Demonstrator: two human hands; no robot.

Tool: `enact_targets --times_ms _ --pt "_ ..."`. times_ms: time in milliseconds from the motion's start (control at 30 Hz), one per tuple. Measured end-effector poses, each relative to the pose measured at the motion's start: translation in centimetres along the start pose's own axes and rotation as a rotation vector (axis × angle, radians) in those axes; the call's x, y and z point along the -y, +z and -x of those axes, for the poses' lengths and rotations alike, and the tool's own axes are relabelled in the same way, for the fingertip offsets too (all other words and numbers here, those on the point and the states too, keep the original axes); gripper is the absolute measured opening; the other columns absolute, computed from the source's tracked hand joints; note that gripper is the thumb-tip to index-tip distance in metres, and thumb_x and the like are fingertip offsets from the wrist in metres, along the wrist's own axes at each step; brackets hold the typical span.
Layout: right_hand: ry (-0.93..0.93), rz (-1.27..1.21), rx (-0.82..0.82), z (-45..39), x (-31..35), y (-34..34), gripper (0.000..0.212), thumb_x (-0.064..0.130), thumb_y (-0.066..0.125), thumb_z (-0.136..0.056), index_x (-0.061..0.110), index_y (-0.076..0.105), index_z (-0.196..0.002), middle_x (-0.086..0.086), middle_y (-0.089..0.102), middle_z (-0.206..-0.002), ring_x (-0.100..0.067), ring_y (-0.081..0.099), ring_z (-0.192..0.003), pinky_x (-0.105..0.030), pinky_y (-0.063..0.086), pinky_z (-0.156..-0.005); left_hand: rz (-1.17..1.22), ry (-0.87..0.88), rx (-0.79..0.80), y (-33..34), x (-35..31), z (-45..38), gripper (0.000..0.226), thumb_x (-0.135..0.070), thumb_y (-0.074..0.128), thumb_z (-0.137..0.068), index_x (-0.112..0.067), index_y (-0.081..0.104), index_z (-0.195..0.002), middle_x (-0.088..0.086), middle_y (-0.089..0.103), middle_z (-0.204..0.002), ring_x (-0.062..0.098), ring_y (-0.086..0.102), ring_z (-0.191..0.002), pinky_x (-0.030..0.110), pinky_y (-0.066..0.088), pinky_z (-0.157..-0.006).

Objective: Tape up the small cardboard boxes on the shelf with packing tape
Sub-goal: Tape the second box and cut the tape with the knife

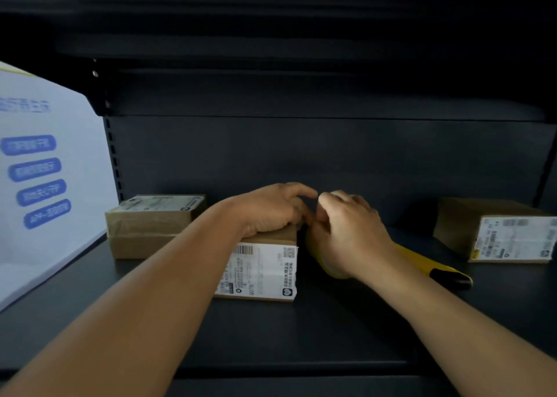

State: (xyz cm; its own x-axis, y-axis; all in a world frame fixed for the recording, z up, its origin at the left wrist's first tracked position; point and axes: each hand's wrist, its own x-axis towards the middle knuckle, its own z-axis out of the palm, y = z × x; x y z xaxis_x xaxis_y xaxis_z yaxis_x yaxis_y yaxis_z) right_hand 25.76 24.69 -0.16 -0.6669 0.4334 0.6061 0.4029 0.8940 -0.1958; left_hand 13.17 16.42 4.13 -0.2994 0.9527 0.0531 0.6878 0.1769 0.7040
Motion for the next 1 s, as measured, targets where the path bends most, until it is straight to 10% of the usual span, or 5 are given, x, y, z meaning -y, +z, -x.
enact_targets --times_ms 267,633,1000 --pt "0.166 -0.181 -0.061 -0.6 -3.0 -1.5 0.012 0.019 0.053 -0.09 0.019 0.054 -0.078 0.006 0.065 -0.092 -0.018 0.059 -0.087 -0.029 0.043 -0.071 -0.017 -0.017 0.034 -0.2 0.3 -0.3 0.062 0.0 0.053 -0.089 -0.025 0.036 -0.143 -0.014 0.067 -0.111 0.005 0.057 -0.109 0.023 0.042 -0.092" --pt "0.304 -0.42 -0.063 0.7 -5.9 -2.7 0.011 0.022 0.061 -0.088 0.017 0.056 -0.079 0.012 0.06 -0.107 -0.008 0.053 -0.1 -0.025 0.038 -0.082 -0.007 -0.019 0.049 0.2 0.2 -0.8 0.059 0.006 0.046 -0.09 -0.024 0.04 -0.141 -0.005 0.06 -0.127 0.005 0.055 -0.114 0.014 0.043 -0.082" --pt "0.254 -0.389 -0.101 0.6 -4.0 -1.4 0.015 0.022 0.061 -0.087 0.021 0.053 -0.074 0.011 0.059 -0.107 -0.006 0.052 -0.097 -0.021 0.035 -0.079 -0.377 -0.171 0.134 0.4 -0.4 -2.0 0.071 -0.019 0.068 -0.08 -0.036 0.036 -0.141 -0.005 0.05 -0.136 0.015 0.053 -0.116 0.039 0.047 -0.098"
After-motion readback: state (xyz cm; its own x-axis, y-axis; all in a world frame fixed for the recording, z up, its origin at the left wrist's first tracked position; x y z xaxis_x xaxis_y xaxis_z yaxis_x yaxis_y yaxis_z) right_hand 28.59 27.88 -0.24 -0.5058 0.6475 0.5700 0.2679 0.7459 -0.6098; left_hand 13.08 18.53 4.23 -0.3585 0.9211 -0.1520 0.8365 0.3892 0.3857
